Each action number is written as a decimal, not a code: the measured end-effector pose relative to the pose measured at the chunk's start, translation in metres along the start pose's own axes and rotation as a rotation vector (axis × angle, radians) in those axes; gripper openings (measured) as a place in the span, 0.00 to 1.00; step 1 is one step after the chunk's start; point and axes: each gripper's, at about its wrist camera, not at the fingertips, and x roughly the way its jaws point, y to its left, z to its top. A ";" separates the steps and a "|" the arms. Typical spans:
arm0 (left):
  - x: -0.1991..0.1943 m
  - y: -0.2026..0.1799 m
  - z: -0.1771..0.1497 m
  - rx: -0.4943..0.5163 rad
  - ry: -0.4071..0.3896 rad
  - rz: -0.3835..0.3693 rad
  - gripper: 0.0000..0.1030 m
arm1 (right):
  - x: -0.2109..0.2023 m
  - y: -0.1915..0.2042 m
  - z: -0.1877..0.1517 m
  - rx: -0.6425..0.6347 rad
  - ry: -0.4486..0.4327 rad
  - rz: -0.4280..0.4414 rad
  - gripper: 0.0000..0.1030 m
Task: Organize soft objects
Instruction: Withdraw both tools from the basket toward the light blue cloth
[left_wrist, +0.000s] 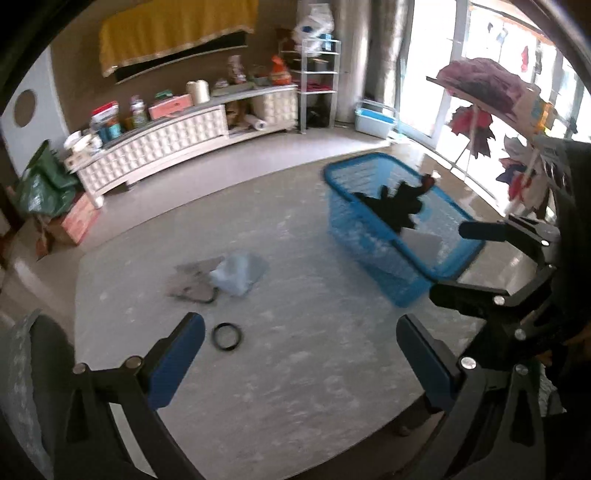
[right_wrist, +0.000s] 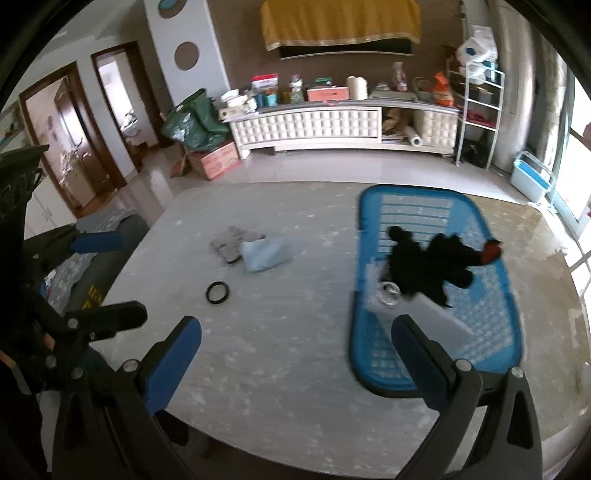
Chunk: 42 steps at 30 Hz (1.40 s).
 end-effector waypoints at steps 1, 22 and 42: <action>-0.002 0.005 -0.003 -0.010 -0.002 0.006 1.00 | 0.004 0.005 0.001 -0.009 0.003 0.003 1.00; 0.019 0.107 -0.045 -0.198 0.069 0.068 1.00 | 0.080 0.067 0.032 -0.177 0.089 0.044 1.00; 0.108 0.182 -0.062 -0.289 0.179 0.093 1.00 | 0.189 0.092 0.042 -0.229 0.241 -0.007 1.00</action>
